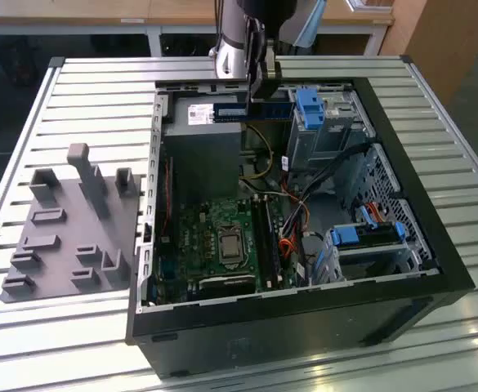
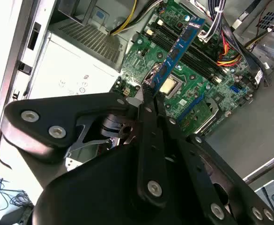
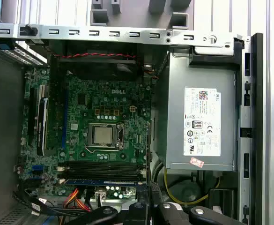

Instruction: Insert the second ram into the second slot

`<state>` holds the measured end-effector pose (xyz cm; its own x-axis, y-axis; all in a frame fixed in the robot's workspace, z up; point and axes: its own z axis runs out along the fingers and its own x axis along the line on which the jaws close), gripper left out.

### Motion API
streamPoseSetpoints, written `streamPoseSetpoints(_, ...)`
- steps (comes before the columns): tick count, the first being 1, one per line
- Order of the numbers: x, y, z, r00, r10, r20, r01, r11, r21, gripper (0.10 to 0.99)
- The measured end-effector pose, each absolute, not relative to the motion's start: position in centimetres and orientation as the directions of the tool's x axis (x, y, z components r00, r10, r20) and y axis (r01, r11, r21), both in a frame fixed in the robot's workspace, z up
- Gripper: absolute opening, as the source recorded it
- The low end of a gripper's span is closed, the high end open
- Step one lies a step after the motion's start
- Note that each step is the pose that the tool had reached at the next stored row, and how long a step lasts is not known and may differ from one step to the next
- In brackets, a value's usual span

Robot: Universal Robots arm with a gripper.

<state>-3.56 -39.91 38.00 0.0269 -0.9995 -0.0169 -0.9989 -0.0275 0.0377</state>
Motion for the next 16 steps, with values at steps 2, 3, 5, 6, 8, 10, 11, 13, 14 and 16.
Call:
streamPoseSetpoints(2, -3.56, -39.91, 38.0, 0.027, -0.999, -0.017, -0.999, -0.027, 0.038, 0.137)
streamPoseSetpoints(3, -3.56, -39.92, 38.01, 0.027, -1.0, -0.017, -0.999, -0.027, 0.038, 0.137)
streamPoseSetpoints(5, -3.57, -39.95, 38.01, 0.027, -1.0, -0.017, -0.999, -0.027, 0.038, 0.137)
streamPoseSetpoints(6, -3.56, -39.97, 38.01, 0.027, -0.999, -0.017, -0.999, -0.027, 0.038, 0.137)
streamPoseSetpoints(8, -3.56, -40.01, 38.0, 0.027, -0.999, -0.017, -0.999, -0.027, 0.038, 0.137)
streamPoseSetpoints(10, -3.56, -40.19, 38.01, 0.027, -1.0, -0.016, -0.999, -0.027, 0.038, 0.137)
streamPoseSetpoints(11, -3.56, -40.34, 38.0, 0.027, -1.0, -0.015, -0.999, -0.027, 0.038, 0.137)
streamPoseSetpoints(13, -3.56, -40.37, 38.0, 0.027, -1.0, -0.015, -0.999, -0.027, 0.038, 0.137)
streamPoseSetpoints(14, -3.56, -40.39, 38.01, 0.027, -1.0, -0.015, -0.999, -0.027, 0.038, 0.137)
streamPoseSetpoints(16, -3.56, -40.44, 38.0, 0.027, -1.0, -0.015, -0.999, -0.027, 0.038, 0.137)
